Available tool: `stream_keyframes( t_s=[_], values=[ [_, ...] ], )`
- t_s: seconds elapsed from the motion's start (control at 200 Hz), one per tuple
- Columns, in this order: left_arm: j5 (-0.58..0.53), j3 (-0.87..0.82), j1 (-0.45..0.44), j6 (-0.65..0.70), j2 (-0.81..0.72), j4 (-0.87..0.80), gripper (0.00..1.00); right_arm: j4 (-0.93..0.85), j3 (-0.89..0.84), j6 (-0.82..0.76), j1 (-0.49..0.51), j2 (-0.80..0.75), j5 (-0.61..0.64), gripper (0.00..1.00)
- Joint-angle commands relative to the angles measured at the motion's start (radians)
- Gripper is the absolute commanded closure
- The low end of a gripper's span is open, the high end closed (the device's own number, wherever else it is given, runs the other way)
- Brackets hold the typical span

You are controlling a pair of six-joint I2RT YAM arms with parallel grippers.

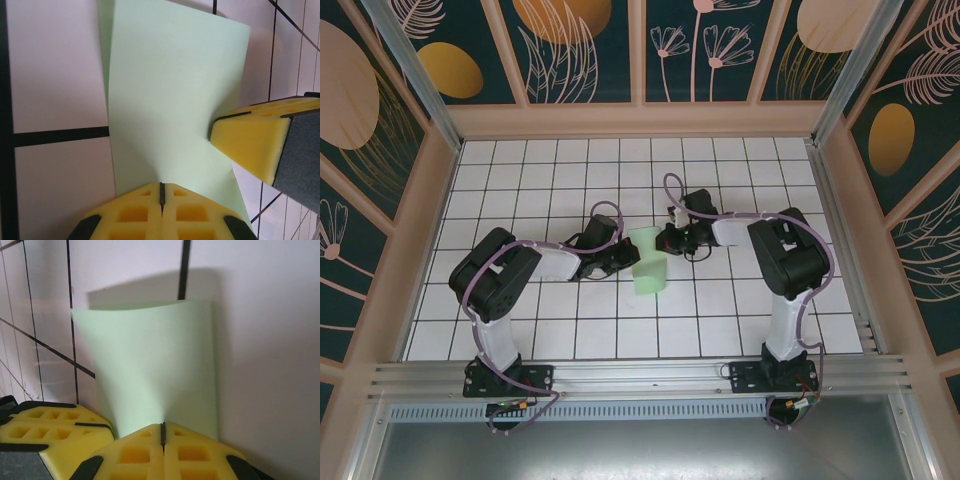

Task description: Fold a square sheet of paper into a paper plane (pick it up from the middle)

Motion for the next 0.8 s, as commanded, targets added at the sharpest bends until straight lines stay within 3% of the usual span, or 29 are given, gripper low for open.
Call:
stream_keyframes(
  t_s=[0.0, 0.095, 0.305, 0.545, 0.796],
  values=[
    [-0.125, -0.100, 0.001, 0.024, 0.109, -0.295, 1.00, -0.035, -0.050, -0.048, -0.092, -0.010, 0.110, 1.00],
    [-0.122, -0.103, 0.001, 0.022, 0.106, -0.289, 1.00, -0.032, -0.048, -0.061, -0.102, -0.051, 0.139, 1.00],
    [-0.121, -0.097, 0.000, 0.020, 0.108, -0.287, 1.00, 0.078, -0.073, -0.002, -0.033, -0.150, 0.062, 1.00],
    [-0.115, -0.090, 0.000, 0.025, 0.114, -0.286, 1.00, 0.088, 0.008, 0.018, 0.040, -0.031, 0.046, 1.00],
    [-0.115, -0.100, 0.001, 0.016, 0.113, -0.287, 1.00, 0.157, -0.003, 0.044, -0.033, 0.031, 0.070, 1.00]
  ],
)
